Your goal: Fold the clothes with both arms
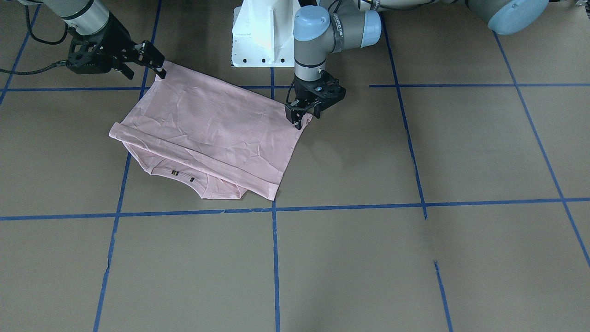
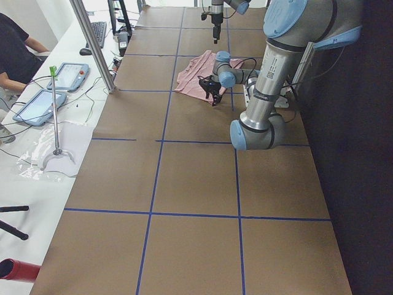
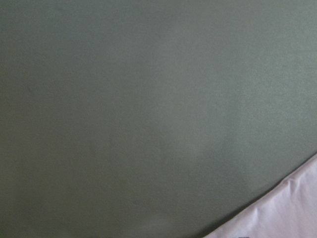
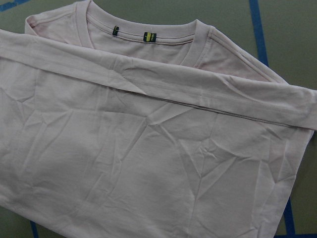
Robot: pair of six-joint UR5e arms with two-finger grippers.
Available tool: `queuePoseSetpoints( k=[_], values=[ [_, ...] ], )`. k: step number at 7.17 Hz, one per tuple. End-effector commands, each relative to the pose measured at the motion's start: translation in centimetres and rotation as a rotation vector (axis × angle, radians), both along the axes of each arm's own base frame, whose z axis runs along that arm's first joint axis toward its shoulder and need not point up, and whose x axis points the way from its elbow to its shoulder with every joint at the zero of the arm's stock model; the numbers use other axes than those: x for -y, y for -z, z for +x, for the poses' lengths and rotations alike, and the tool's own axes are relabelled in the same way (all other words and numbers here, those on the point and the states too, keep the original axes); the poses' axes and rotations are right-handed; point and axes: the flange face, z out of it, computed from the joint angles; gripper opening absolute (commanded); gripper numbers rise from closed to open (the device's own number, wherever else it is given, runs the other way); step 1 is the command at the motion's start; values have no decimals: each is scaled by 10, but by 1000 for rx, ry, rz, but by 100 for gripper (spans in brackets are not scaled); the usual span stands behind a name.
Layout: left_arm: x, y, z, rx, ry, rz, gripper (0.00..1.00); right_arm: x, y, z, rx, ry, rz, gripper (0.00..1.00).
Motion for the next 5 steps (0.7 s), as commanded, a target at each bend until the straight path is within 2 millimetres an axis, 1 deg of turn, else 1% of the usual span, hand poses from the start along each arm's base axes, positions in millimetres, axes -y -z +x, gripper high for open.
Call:
queuePoseSetpoints(
  k=[1,4,5],
  values=[
    [-1,0,-2,1,-7,7,0,1,-1,1,-2,-2,-1,100],
    [-2,7,-5,-14,-16,7,0,1,-3,0,-6,-4,-4,100],
    [-1,16,-14,-32,-10,14,0,1,-4,1,-9,-5,-5,100]
  ],
)
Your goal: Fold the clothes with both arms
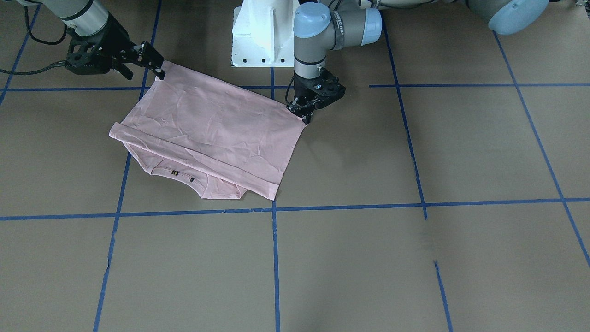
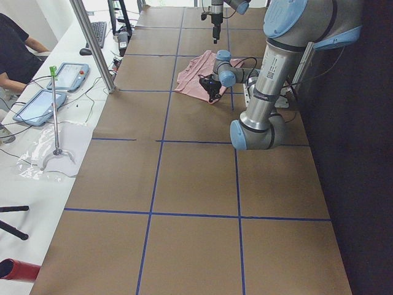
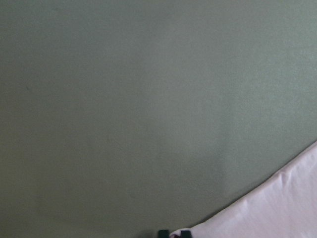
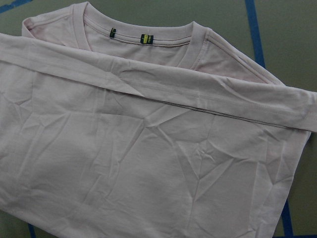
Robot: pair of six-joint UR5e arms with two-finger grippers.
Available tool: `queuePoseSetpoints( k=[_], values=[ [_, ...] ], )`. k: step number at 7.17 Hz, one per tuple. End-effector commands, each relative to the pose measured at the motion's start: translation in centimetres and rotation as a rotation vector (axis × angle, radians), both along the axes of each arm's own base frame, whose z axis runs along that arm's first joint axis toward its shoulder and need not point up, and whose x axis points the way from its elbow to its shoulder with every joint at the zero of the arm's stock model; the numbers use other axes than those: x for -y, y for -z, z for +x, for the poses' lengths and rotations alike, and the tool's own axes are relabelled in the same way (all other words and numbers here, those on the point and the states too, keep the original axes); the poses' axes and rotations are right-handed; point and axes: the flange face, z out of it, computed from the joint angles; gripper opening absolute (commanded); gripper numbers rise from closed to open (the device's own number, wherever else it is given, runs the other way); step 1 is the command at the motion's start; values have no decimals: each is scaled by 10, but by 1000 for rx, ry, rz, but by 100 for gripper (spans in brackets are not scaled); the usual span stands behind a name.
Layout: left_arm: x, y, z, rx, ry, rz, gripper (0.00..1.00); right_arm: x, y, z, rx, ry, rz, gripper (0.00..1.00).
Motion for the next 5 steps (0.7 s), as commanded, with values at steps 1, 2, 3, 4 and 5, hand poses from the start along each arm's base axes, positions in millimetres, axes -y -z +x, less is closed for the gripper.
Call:
queuePoseSetpoints(
  k=[1,2,3,4,5],
  values=[
    [15,9,-17,-17,27,9,0,0,-2,0,-4,-2,0,100],
    [38,9,-31,-3,27,51,0,0,-2,0,-4,-4,0,100],
    [61,4,-43,15,43,69,0,1,1,-1,0,-2,4,100],
    [80,-3,-50,33,68,73,0,1,3,1,5,-4,6,100],
    [97,-12,-50,50,71,93,0,2,3,2,5,-9,6,100]
  ],
)
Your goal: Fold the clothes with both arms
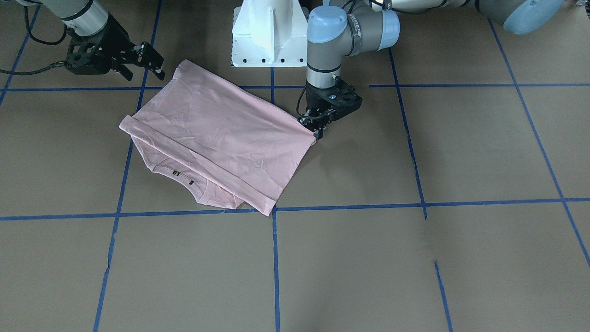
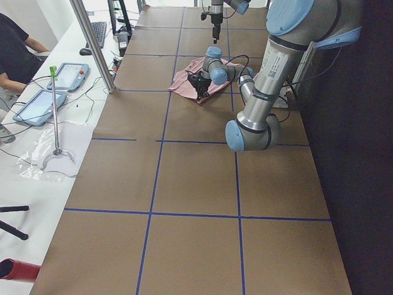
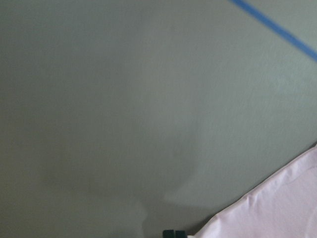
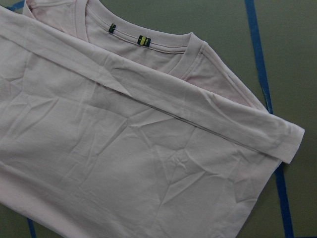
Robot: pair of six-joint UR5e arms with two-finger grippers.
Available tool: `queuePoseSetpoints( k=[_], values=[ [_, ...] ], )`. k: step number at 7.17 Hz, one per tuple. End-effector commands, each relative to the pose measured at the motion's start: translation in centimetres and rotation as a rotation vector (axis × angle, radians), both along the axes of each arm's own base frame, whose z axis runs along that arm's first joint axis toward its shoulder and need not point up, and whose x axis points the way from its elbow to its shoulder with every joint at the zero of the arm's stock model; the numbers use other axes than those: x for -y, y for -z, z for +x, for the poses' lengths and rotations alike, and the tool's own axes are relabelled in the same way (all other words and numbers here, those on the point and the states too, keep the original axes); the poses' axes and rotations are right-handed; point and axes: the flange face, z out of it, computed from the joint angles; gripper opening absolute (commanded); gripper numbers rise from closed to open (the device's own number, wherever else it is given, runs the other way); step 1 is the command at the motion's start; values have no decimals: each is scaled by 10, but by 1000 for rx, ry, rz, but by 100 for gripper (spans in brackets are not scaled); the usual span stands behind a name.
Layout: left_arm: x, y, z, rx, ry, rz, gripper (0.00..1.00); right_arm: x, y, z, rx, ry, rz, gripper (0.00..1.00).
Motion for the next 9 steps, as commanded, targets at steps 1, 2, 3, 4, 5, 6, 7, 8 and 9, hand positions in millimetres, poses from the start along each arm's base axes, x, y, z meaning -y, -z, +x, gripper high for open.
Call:
queuePoseSetpoints(
  k=[1,2,3,4,5,6,7,8,9],
  values=[
    [59,-17,-15,24,33,59,0,2,0,3,1,-7,0,100],
    [111,-34,-16,48,52,103,0,3,1,4,-1,-15,4,100],
    [165,-41,-29,56,67,170,0,4,1,5,-3,-25,10,100],
    [221,-35,-38,61,74,255,0,5,1,5,-6,-32,14,100],
    [266,-26,-37,71,75,316,0,5,1,5,-8,-34,17,100],
    [283,-14,-34,81,84,390,0,6,1,4,-8,-36,17,100],
    [290,-3,-31,105,93,444,0,6,1,5,-9,-39,21,100],
    [292,-5,-24,91,94,461,93,7,1,5,-13,-47,27,100],
    [291,-2,-23,91,105,466,100,8,0,3,-17,-53,31,100]
  ],
)
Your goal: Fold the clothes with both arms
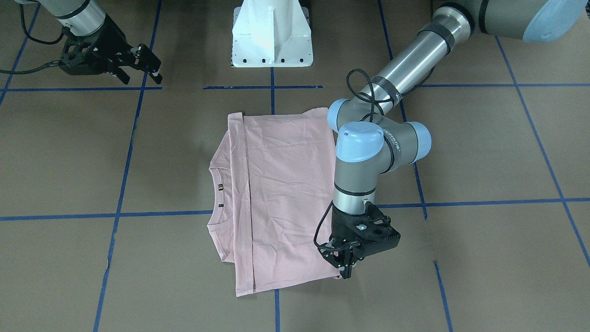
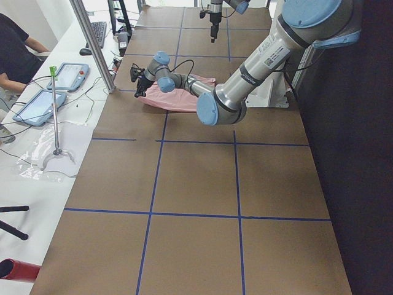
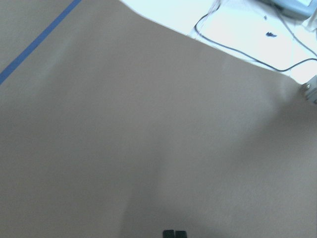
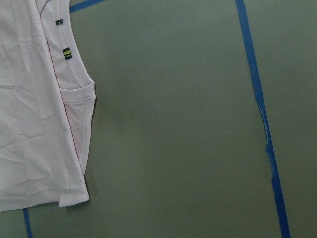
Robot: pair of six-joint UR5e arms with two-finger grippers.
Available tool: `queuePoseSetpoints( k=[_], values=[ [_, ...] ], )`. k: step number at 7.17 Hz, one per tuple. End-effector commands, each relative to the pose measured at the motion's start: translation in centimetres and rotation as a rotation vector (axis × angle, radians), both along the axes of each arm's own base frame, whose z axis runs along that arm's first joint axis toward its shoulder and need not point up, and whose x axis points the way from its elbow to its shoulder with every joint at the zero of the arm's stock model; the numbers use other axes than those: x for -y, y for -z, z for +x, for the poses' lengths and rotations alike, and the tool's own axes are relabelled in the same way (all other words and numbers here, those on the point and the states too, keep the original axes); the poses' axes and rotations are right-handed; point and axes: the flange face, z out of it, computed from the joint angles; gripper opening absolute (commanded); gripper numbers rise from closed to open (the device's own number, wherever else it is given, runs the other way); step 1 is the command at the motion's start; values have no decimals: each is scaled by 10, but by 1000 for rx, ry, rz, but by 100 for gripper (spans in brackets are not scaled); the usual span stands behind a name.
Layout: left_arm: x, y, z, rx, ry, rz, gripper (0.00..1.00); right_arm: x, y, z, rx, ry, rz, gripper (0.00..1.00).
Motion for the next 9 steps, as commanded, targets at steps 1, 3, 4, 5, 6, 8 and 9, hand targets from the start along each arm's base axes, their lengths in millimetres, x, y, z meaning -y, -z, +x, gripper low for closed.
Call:
queuePoseSetpoints(
  k=[1,3,4,5,6,8,9],
  values=[
    [3,9,-1,-14,8,26,100,3,-3,-1,-14,-22,12,100],
    [-14,1,-19,8,-5,3,100,5,1,-3,-12,-29,22,100],
    [-42,-8,-42,0,-38,-27,100,6,4,-5,-11,-34,28,100],
    [-93,-13,-68,-13,-66,-25,100,7,4,-5,-15,-39,33,100],
    [-142,-18,-73,-10,-89,-76,100,10,3,-6,-26,-60,47,100],
    [-207,-26,-40,-53,-33,-289,100,16,5,-13,-26,-67,53,100],
    [-248,-33,-26,-64,-25,-372,100,17,4,-13,-29,-68,51,100]
  ],
)
